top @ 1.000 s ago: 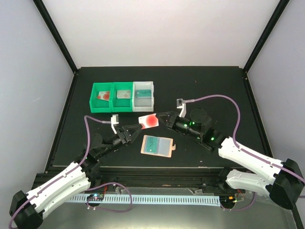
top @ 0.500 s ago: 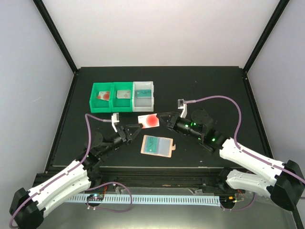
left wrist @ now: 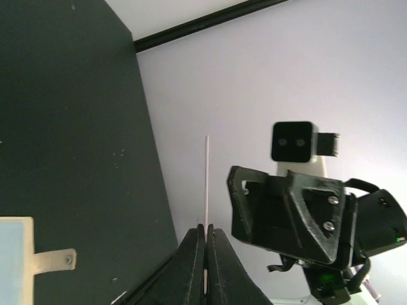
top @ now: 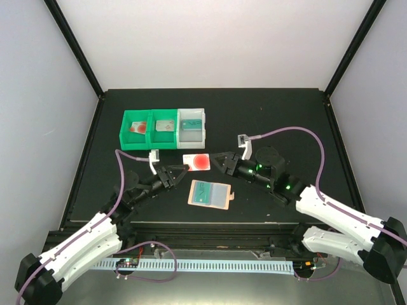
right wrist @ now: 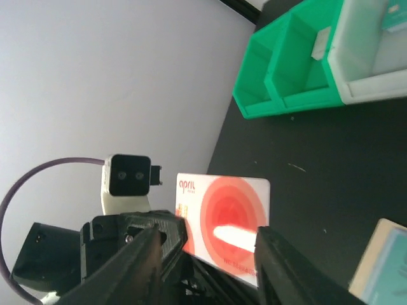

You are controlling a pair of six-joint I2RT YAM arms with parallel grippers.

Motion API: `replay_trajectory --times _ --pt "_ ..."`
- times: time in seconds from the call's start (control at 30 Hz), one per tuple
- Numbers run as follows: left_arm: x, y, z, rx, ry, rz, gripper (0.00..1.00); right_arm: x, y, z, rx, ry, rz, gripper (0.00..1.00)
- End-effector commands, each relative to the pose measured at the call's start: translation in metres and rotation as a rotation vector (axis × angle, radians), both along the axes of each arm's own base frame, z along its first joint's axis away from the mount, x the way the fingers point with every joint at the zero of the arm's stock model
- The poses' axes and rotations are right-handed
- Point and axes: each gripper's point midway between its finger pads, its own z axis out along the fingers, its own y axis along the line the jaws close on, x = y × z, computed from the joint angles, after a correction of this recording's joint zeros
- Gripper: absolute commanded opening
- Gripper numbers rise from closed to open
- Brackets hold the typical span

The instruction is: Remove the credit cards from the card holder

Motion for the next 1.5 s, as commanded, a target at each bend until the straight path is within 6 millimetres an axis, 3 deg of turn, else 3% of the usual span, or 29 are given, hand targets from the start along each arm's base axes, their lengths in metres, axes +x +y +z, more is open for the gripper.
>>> replay_trajectory --times 0.0,0.17,0.3,0.5,0.77,1.17,1.47 --pt "0.002 0.003 -0.002 0.085 0.001 -0.013 0.02 -0.005 -0.011 0.000 -0.083 -0.084 0.008 0.45" --pt "0.011 0.021 -0.019 0.188 0.047 0.014 0.02 -0.014 -0.025 -0.004 -0.163 -0.123 0.014 0.80" --pt "0.023 0.039 -0.024 0.267 0.049 0.032 0.02 -0.020 -0.038 -0.003 -0.202 -0.157 0.006 1.00" --pt "0.044 0.065 -0.018 0.389 0.013 0.041 0.02 -0.024 -0.050 -0.004 -0.221 -0.189 -0.014 1.00" --pt "0.083 0.101 -0.022 0.491 0.070 0.035 0.01 -0.027 -0.049 -0.011 -0.237 -0.200 0.010 1.00" --pt "0.144 0.171 -0.040 0.647 0.189 0.169 0.02 -0.027 -0.051 -0.019 -0.266 -0.205 0.008 1.00" --pt "0.178 0.230 -0.063 0.719 0.308 0.263 0.02 -0.028 -0.050 -0.021 -0.247 -0.214 0.011 1.00"
